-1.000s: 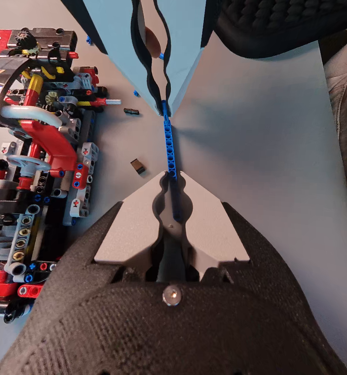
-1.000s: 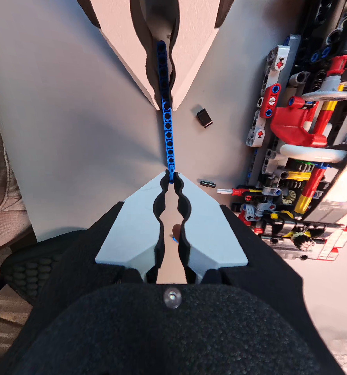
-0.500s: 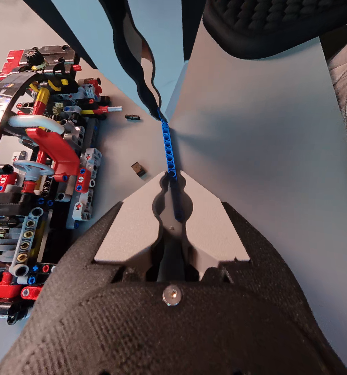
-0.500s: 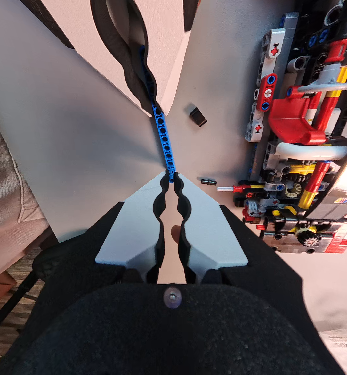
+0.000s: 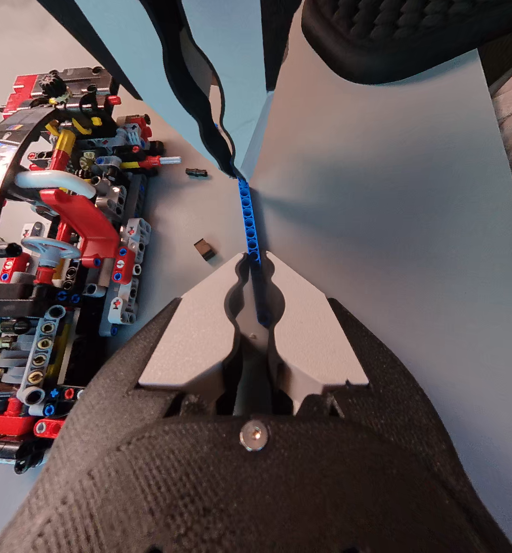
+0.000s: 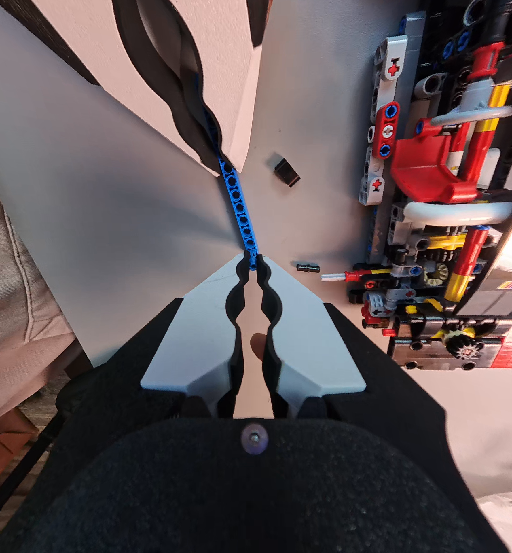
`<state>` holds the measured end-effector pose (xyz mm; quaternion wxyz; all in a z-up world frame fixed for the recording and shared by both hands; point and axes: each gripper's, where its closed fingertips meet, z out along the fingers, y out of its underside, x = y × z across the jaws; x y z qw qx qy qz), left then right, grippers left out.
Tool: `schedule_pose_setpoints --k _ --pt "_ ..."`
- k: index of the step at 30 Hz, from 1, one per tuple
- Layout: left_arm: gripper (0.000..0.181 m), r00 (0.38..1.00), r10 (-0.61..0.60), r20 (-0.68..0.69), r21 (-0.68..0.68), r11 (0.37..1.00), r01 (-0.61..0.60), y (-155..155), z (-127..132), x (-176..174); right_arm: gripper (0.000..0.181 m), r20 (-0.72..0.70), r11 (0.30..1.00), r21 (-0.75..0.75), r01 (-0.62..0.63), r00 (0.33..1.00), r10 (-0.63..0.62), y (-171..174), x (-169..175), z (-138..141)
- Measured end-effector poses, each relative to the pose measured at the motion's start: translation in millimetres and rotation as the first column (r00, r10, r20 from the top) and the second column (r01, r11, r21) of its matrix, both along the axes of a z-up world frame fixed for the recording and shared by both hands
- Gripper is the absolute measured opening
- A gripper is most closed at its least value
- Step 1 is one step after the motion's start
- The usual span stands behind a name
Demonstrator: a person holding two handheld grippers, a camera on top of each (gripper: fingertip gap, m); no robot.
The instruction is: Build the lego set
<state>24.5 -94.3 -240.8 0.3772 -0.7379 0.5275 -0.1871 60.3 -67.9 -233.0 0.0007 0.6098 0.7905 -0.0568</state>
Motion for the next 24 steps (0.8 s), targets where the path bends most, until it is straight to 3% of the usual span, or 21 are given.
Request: schedule_pose_setpoints --k 17,24 --pt "0.006 1.0 0.009 -0.02 0.029 1.0 -0.008 0.0 -0.1 -0.1 0.002 0.007 1.0 0.009 -0.004 1.0 0.004 2.3 -1.1 -1.2" --pt "0.006 1.0 0.001 -0.017 0.037 0.999 0.0 -0.3 0.4 0.4 0.004 0.092 0.997 0.036 -0.061 0.994 0.058 4.6 13.5 -13.2"
